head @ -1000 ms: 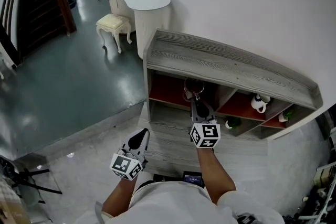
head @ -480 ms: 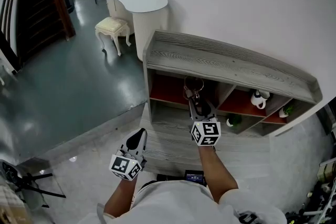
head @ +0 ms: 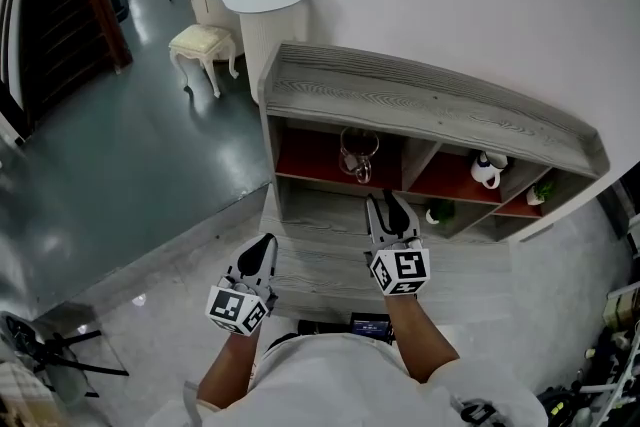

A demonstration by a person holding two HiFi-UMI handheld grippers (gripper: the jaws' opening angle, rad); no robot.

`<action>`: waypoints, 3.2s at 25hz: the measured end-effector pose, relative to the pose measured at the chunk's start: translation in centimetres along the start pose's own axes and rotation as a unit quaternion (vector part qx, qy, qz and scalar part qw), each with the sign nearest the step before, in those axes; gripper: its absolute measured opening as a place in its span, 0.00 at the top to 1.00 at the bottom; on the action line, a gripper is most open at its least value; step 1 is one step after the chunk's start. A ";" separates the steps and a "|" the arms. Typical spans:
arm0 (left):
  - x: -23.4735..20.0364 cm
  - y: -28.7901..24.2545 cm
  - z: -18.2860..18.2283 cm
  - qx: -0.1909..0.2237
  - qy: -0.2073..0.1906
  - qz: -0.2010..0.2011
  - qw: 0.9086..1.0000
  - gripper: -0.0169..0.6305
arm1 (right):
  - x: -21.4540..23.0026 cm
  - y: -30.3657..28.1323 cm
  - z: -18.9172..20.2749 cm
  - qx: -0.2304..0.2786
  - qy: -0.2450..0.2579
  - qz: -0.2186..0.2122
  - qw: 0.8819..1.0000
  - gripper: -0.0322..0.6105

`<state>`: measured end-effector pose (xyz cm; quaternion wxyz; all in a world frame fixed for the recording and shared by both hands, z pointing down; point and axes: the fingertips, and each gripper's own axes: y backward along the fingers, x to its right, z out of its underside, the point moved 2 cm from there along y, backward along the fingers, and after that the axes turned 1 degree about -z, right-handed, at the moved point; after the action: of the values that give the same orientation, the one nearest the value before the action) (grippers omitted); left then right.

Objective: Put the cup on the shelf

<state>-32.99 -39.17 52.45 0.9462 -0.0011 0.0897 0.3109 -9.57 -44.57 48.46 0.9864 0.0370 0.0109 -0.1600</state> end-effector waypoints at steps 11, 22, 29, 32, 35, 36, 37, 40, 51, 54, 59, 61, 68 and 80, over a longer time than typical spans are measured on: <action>2.7 -0.6 0.7 -0.013 -0.038 0.022 0.999 0.96 | 2.0 8.8 0.2 0.012 0.004 0.035 0.999 0.89; 9.2 -1.6 1.4 -0.014 -0.054 0.034 0.998 0.96 | 7.3 17.9 0.4 0.012 0.004 0.083 0.996 0.89; 17.8 -0.1 2.1 -0.017 -0.055 0.051 0.997 0.96 | 9.7 26.3 -1.5 0.023 0.013 0.084 0.996 0.89; 21.0 1.5 2.9 -0.017 -0.056 0.050 0.997 0.96 | 10.3 30.4 -0.4 0.015 0.007 0.079 0.997 0.89; 23.7 3.7 3.5 -0.018 -0.057 0.044 0.997 0.96 | 10.2 34.1 0.1 0.009 0.002 0.066 0.998 0.89; 24.4 4.5 3.7 -0.020 -0.057 0.040 0.997 0.96 | 10.0 35.1 0.3 0.008 -0.001 0.063 0.998 0.89; 25.1 5.4 4.0 -0.023 -0.056 0.037 0.997 0.96 | 9.8 36.1 0.4 0.007 -0.003 0.060 0.998 0.89; 27.4 7.7 4.9 -0.031 -0.051 0.028 0.998 0.96 | 9.4 38.9 0.9 0.003 -0.011 0.052 0.999 0.89; 33.7 14.5 5.1 -0.047 -0.066 0.022 0.996 0.96 | 7.2 46.6 2.8 -0.019 -0.036 0.040 0.998 0.89; 33.7 15.7 4.6 -0.044 -0.066 0.016 0.997 0.96 | 6.3 47.3 2.5 -0.017 -0.035 0.037 0.999 0.89; 32.7 17.2 3.6 -0.028 -0.062 0.011 0.998 0.96 | 4.8 47.5 2.0 -0.014 -0.022 0.052 0.998 0.89; 31.9 17.9 3.4 -0.025 -0.057 0.010 0.998 0.96 | 3.8 47.4 1.9 -0.015 -0.018 0.057 0.998 0.89; 29.4 21.9 2.6 -0.021 -0.054 0.018 0.998 0.96 | -1.4 47.8 0.4 -0.019 -0.007 0.062 0.998 0.89; 23.7 31.7 2.7 -0.025 -0.034 0.008 0.999 0.96 | -12.4 50.0 -0.5 -0.022 -0.001 0.082 0.996 0.89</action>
<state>-32.52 0.51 52.80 0.9458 -0.0135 0.0500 0.3206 -5.50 6.71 51.80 0.9968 0.0158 0.0106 -0.0778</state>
